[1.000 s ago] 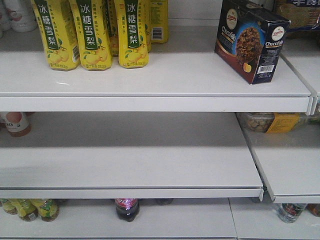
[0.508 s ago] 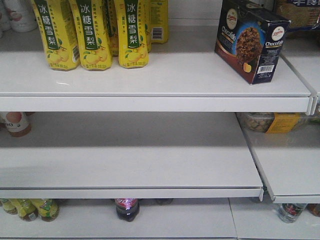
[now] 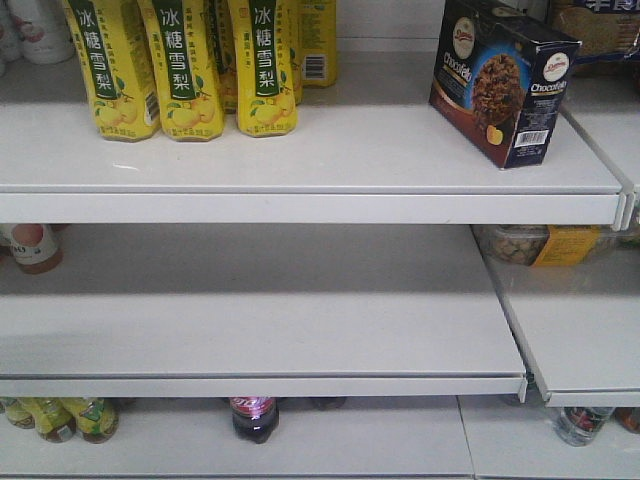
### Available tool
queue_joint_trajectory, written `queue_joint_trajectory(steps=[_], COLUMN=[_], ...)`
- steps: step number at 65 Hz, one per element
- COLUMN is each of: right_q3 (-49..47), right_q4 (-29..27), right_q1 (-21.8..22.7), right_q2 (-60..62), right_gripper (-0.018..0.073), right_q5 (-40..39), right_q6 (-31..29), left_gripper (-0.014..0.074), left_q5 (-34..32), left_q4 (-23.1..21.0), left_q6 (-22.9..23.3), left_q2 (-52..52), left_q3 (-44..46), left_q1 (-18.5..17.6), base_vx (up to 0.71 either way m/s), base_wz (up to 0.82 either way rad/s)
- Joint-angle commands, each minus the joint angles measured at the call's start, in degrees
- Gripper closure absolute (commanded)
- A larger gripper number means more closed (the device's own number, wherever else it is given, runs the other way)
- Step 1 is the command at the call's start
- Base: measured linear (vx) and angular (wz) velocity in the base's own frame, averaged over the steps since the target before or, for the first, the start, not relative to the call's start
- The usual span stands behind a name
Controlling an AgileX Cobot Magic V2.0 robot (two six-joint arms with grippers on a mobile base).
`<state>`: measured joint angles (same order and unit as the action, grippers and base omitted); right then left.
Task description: Left arm holds basket, right arm returns cookies
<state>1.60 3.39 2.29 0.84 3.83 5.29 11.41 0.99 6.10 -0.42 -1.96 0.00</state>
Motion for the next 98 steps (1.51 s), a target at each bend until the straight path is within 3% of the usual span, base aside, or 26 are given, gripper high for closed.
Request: queue_joint_trajectory(steps=[1,98], right_q3=[1.1,1.1], right_q4=[-0.5,-0.7], right_q1=[0.4,0.4], right_q2=[0.6,0.6], right_gripper=[0.0565,0.0565], right_q5=[-4.6,-4.6], right_q6=[-2.0,-1.8], left_gripper=[0.0599,0.0599], left_q5=[-5.6,-5.6], left_q4=[1.0,1.0], left_q6=[-0.8,-0.8], left_q2=[-1.0,-1.0], left_q3=[1.8,1.8], left_q1=[0.1,0.1], base_vx=[0.0,0.0], base_wz=[0.0,0.0])
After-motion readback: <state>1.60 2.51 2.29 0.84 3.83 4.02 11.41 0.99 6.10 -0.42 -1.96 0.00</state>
